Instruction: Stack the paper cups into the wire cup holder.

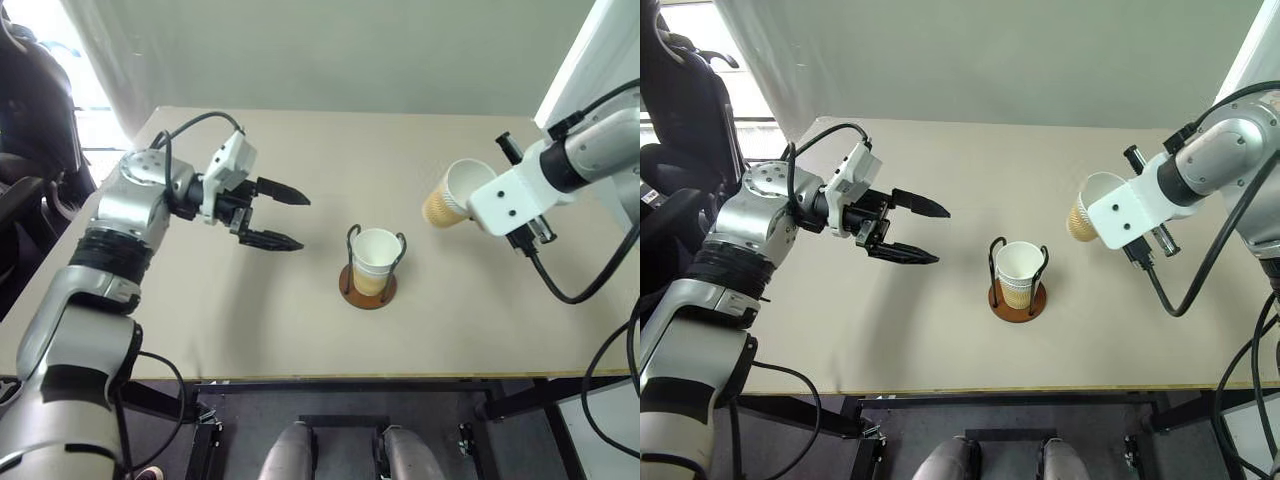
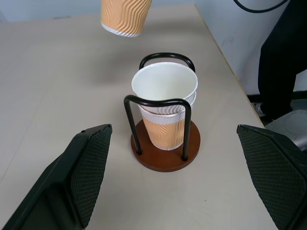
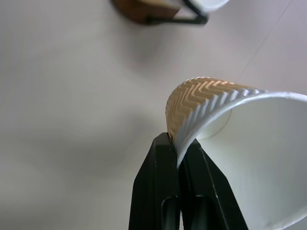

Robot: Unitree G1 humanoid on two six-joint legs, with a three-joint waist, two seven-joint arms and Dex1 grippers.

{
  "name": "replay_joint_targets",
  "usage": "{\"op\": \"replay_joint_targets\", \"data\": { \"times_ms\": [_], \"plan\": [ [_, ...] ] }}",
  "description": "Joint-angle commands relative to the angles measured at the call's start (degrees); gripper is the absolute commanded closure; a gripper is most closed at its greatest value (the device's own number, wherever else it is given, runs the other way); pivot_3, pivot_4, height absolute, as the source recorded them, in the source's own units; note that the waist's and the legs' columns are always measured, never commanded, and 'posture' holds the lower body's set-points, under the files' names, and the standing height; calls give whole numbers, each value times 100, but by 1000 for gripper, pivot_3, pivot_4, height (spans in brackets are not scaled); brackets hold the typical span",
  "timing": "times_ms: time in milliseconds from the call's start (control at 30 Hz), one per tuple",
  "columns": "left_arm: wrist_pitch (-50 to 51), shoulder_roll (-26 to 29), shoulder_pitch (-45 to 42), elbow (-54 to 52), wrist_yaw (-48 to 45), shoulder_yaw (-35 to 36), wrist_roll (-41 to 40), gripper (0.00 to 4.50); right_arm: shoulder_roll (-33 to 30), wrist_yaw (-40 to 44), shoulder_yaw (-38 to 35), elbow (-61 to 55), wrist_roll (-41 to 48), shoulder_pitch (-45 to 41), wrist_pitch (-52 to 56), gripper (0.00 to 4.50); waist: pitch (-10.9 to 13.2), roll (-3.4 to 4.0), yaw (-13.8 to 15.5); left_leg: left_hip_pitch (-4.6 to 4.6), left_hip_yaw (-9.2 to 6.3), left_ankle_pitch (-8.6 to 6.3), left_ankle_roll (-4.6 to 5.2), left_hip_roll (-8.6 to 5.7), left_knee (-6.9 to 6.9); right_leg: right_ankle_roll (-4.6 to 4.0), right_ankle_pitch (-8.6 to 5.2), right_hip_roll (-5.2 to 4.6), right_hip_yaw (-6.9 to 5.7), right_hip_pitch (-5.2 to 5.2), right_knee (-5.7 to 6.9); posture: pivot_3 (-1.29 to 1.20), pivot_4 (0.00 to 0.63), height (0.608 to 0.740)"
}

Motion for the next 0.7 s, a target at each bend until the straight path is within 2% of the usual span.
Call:
{"op": "replay_joint_targets", "data": {
  "times_ms": [33,700],
  "plan": [
    [-185,-43,-223,110,-185,-5,-11,0,144,23,31,-317,242,-365,284,4470,0,0,-4,-1,0,0,0,0,-1,0,0,0,0,-2,1,0,150,740],
    [-368,-308,-448,441,-185,-210,-3,0,737,23,177,-838,574,-648,1068,4470,0,0,1,-4,0,-1,-3,0,-2,-5,-3,0,-2,-8,3,0,150,740]
  ]
}}
